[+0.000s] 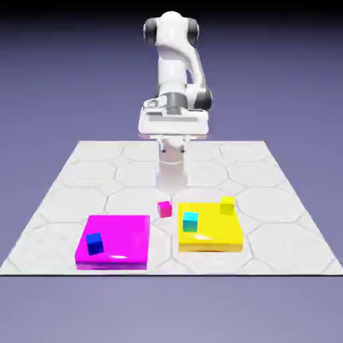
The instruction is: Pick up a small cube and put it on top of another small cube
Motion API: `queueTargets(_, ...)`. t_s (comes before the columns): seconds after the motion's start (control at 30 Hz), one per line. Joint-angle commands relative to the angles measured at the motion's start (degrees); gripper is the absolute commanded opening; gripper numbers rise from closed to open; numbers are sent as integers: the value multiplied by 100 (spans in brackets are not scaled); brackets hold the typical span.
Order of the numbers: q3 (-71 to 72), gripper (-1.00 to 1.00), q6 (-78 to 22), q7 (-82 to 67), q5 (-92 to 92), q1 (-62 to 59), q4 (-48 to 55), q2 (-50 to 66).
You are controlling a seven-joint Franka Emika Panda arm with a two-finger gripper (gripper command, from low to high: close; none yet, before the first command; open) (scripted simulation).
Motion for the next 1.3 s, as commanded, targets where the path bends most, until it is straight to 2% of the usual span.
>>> queueTargets(0.0,-91,0,-250,50,174,-61,6,191)
queueTargets(0.63,-1808,0,-4955,993,3463,-1221,118,3790)
queueTargets(0.9,-1791,0,-4394,-86,5076,-361,123,4951)
queueTargets(0.93,-1791,-100,-4394,-87,5076,-360,123,4951)
queueTargets(1.17,-1806,-100,-4913,914,3582,-1158,118,3876)
queueTargets(1.27,-1440,-100,-4922,1622,3916,-787,92,3371)
